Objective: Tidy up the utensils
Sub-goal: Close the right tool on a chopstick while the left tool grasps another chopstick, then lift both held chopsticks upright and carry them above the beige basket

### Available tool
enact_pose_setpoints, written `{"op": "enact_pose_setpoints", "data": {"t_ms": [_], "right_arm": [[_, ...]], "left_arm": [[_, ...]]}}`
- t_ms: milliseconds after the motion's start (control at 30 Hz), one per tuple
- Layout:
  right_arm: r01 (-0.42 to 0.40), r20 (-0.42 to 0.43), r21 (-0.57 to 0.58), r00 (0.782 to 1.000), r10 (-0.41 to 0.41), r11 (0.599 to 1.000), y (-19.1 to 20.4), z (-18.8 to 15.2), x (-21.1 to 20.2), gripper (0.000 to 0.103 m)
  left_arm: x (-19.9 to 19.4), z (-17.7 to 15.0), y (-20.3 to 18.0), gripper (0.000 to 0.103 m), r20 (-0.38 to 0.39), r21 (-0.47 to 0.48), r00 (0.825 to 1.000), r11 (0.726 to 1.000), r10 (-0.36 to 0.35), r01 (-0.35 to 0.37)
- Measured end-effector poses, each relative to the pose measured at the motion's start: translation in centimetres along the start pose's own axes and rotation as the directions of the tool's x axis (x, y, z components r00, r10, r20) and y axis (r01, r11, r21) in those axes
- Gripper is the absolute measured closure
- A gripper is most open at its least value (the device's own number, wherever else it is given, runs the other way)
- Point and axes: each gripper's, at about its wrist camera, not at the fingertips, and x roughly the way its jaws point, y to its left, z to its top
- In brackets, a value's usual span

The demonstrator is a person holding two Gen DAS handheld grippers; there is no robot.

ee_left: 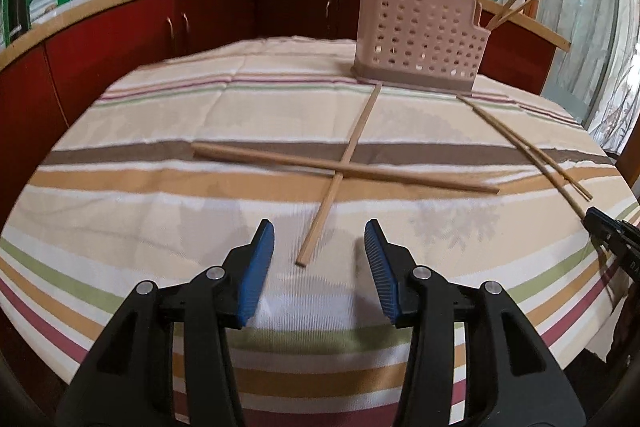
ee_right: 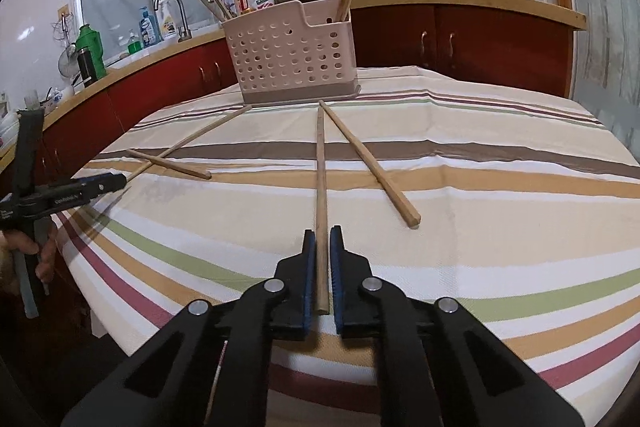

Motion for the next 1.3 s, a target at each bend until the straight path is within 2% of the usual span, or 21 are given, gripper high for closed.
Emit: {"op": "enact_pose_setpoints", "data": {"t_ms": [67, 133, 200, 300, 500, 700, 900, 1300], "right_arm": [[-0.001, 0.001, 0.002, 1.0, 0.001, 1.0, 0.0, 0.0, -0.1, 0.096], [-0.003, 0.001, 0.005, 1.0, 0.003, 1.0, 0.0, 0.0, -0.1, 0.096], [-0.004, 0.001, 0.008, 1.0, 0.004, 1.0, 0.0, 0.0, -0.1, 0.096], [-0.004, 0.0, 0.008, 1.0, 0.004, 1.0, 0.0, 0.0, -0.2, 0.096], [-0.003, 0.002, 0.009, 1.0, 0.003, 1.0, 0.0, 0.0, -0.3, 0.096], [0.005, 0.041, 0.008, 0.999, -0.005, 1.0, 0.3, 1.2, -1.8, 0.096], [0.014, 0.122, -0.011, 0.992, -0.013, 1.0, 0.8, 3.4, -4.4, 0.096], [0.006, 0.209, -0.024, 0.978, -0.001, 1.0, 1.9, 6.0, -7.3, 0.096]], "left_arm": [[0.0, 0.0, 0.0, 0.06, 0.001, -0.001, 1.0, 1.0, -0.01, 0.01], [0.1, 0.1, -0.1, 0.067, -0.002, 0.008, 1.0, 1.0, -0.015, 0.015], [0.2, 0.1, -0.1, 0.081, -0.005, 0.014, 1.0, 1.0, -0.013, 0.013], [0.2, 0.1, 0.0, 0.094, -0.005, 0.006, 1.0, 1.0, 0.0, 0.0], [-0.2, -0.1, -0.6, 0.095, -0.003, 0.031, 1.0, 0.999, -0.013, 0.013], [-2.7, 0.4, -1.2, 0.096, 0.07, 0.055, 0.998, 0.998, 0.0, -0.004], [-6.0, 1.6, -1.1, 0.097, 0.157, 0.04, 0.988, 0.999, -0.005, -0.001], [-9.7, 3.4, -1.7, 0.097, 0.259, 0.035, 0.965, 0.999, -0.036, 0.028]]}}
